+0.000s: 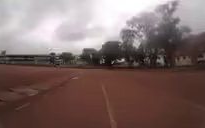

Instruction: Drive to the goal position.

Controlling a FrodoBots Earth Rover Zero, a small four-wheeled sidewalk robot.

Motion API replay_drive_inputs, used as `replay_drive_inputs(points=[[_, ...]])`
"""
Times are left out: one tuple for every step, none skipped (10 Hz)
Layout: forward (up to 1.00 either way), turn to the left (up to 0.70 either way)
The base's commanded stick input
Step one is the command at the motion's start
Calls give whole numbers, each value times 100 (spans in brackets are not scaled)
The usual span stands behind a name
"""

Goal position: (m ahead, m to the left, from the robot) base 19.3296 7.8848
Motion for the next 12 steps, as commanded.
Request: replay_drive_inputs(points=[[70, 13], [70, 6], [70, 6], [70, 2], [70, 1], [70, 0], [70, 0], [70, 0], [70, 0], [70, 8], [70, 13], [70, 12]])
